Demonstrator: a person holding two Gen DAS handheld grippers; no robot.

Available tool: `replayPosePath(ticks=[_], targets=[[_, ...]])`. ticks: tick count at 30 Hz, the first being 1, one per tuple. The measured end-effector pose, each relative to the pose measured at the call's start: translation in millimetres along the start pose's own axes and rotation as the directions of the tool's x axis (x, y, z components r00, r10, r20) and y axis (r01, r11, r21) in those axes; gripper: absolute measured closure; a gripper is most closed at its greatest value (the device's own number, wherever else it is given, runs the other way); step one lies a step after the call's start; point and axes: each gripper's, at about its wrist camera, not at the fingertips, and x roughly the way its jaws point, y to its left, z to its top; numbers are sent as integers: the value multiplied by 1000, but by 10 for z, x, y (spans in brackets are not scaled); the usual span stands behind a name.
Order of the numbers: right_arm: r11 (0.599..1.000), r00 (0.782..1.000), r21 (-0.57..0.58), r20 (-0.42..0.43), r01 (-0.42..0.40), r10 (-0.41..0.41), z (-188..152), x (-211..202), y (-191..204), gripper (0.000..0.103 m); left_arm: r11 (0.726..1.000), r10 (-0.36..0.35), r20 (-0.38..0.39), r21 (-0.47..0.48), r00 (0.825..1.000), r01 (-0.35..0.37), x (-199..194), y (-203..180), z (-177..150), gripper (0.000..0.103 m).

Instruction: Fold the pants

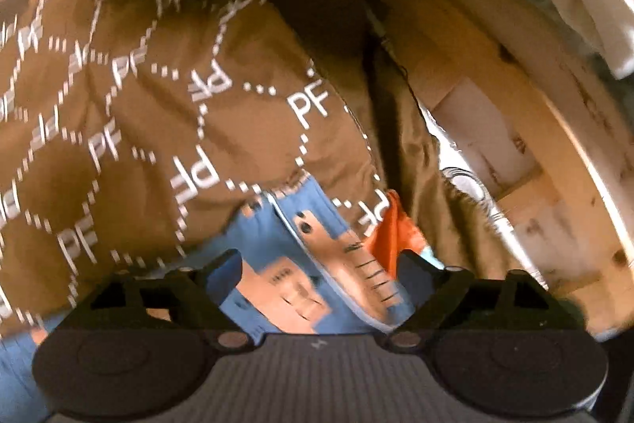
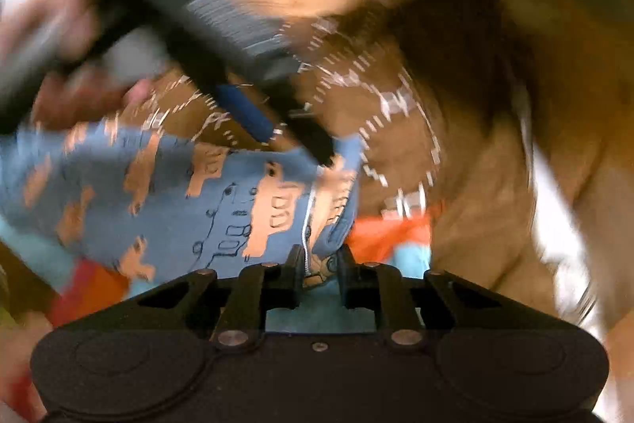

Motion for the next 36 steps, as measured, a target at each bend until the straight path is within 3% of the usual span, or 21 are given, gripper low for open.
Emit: replayPosePath(ticks=[3, 5, 8, 15, 19, 21, 22, 23, 25, 30, 33, 36], targets=[[980, 997, -193, 56, 56, -46, -29, -77, 301, 85, 999, 25, -21, -41, 999, -26, -9, -10, 52, 14], [960, 996, -271, 72, 76, -58, -27, -68, 430, 85, 996, 86, -30, -4, 996, -86, 10, -81, 74, 13], [938, 994, -334, 83, 94, -70, -8, -40, 568, 85, 983, 174, -50, 65, 983, -171, 75, -176, 67, 13], [884, 993, -456, 96, 105, -69, -7, -17, 837, 85, 950, 289, -63, 137, 955, -279, 175, -235, 48, 13], [875, 994, -474, 96, 95, -56, 14, -29, 933, 86, 932, 330, -48, 178, 943, -317, 155, -253, 17, 25], [873, 994, -479, 96, 92, -51, 28, -31, 974, 87, 932, 330, -50, 173, 943, -317, 149, -231, 12, 41], [872, 994, -482, 98, 91, -50, 37, -34, 998, 87, 936, 325, -56, 163, 944, -312, 130, -189, 1, 62], [871, 994, -482, 98, 90, -48, 48, -38, 1021, 87, 940, 318, -63, 153, 946, -305, 116, -152, -4, 74], [872, 994, -481, 99, 88, -45, 73, -44, 1065, 88, 955, 277, -48, 129, 960, -269, 33, -55, -38, 87], [878, 993, -473, 114, 75, -23, 170, -109, 1210, 89, 983, 167, 17, 71, 986, -168, -371, 229, -200, 90], [880, 992, -474, 124, 41, 21, 256, -180, 1367, 89, 987, 147, 45, 62, 988, -149, -698, 459, -399, 90], [853, 989, -522, 119, -13, 87, 350, -238, 1631, 89, 988, 150, 59, 31, 987, -152, -1038, 790, -690, 90]])
